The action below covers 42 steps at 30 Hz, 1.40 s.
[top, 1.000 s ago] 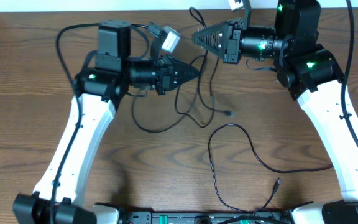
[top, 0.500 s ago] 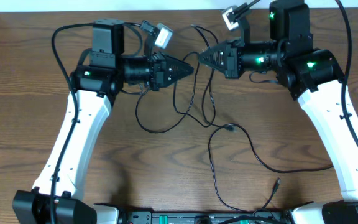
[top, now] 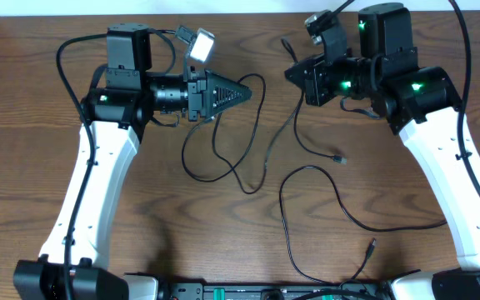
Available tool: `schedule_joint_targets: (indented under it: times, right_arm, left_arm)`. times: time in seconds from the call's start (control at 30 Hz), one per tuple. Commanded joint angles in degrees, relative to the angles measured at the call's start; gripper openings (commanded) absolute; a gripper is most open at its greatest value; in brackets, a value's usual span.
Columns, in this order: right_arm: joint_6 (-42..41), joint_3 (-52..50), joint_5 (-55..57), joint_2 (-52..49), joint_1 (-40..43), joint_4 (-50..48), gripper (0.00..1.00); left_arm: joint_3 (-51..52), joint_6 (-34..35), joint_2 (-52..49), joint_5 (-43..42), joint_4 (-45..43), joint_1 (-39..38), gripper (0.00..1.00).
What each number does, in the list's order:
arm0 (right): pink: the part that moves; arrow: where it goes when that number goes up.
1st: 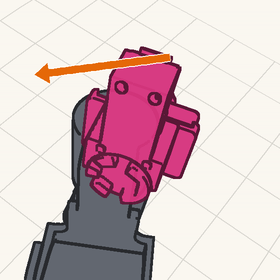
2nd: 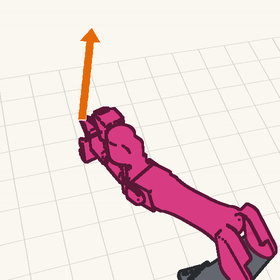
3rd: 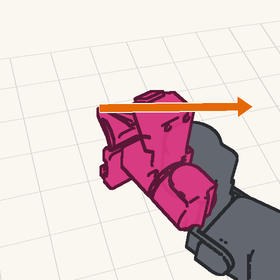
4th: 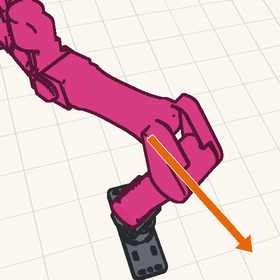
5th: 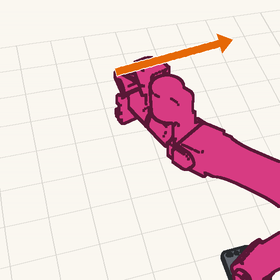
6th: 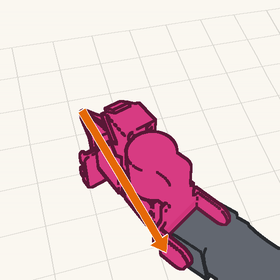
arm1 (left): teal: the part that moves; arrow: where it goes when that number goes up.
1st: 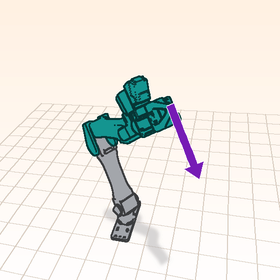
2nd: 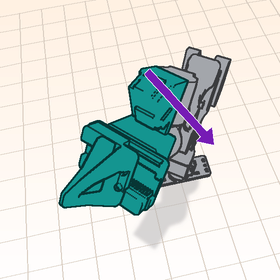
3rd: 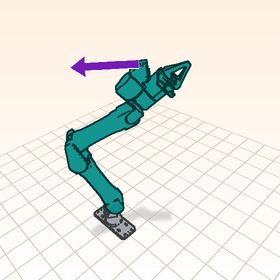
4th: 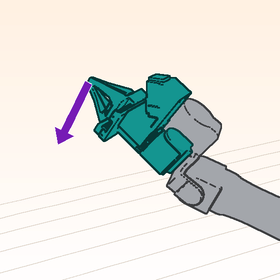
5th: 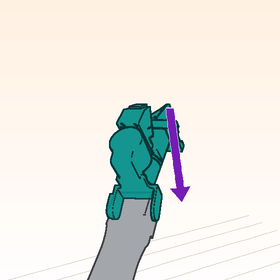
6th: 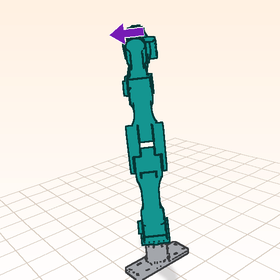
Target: Untangle cables
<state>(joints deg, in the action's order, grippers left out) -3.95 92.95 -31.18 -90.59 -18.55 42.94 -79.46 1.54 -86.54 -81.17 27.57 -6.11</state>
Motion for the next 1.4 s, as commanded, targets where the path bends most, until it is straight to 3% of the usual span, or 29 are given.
schedule_joint_targets:
  times: [0.0, 0.23, 0.3, 0.43, 0.83, 0.9, 0.93, 0.97, 1.03, 1.13, 1.2, 1.37]
  right_arm:
    - [3.9, 0.7, 7.1, -1.0, -1.4, -1.4, 0.01]
    - [6.1, 0.7, 7.0, -3.9, -4.4, -2.9, 0.02]
    - [7.3, 0.7, 7.0, -4.2, -5.0, -2.8, 0.22]
    - [9.5, 0.7, 7.0, -4.2, -5.9, -2.8, 0.38]
    - [10.1, 0.7, 6.8, -4.2, -6.6, -0.5, 0.35]
    - [10.1, 0.7, 6.9, -4.2, -6.7, 1.7, 0.47]
    - [10.1, 0.7, 7.0, -4.2, -6.7, 2.7, 0.62]
    - [10.1, 0.7, 7.1, -4.2, -6.7, 3.7, 0.75]
    - [10.1, 0.7, 7.1, -4.2, -6.7, 5.4, 0.89]
    - [10.1, 0.7, 7.1, -4.2, -6.7, 6.5, 0.98]
    - [10.1, 0.7, 7.1, -4.2, -6.7, 6.7, 0.99]
    - [10.1, 0.7, 7.1, -4.2, -6.7, 6.6, 0.99]
  left_arm:
    - [-0.3, 0.7, 3.6, -2.4, -0.4, 0.0, 0.13]
    - [-0.3, 0.7, 6.9, -2.3, -1.1, 0.0, 0.13]
    - [-0.3, 0.7, 7.2, -2.2, -1.1, 0.0, 0.13]
    - [-0.3, 0.7, 7.3, -2.2, -1.1, 0.0, 0.13]
    - [-0.3, 0.7, 7.3, -2.2, -1.2, 0.0, 0.13]
    - [-0.3, 0.7, 7.3, -2.0, -1.1, 0.1, 0.13]
    - [-0.3, 0.7, 7.3, -1.4, -1.1, 0.1, 0.15]
    - [-0.3, 0.7, 7.3, -0.4, -1.1, 0.1, 0.17]
    - [-0.3, 0.7, 7.3, 2.3, -1.1, 0.1, 0.36]
    - [-0.3, 0.7, 7.2, 5.2, -1.2, 0.1, 0.67]
    - [-0.3, 0.8, 7.2, 5.6, -1.1, 0.1, 0.80]
    - [-0.3, 4.6, 7.2, 13.5, -0.6, 0.1, 0.84]
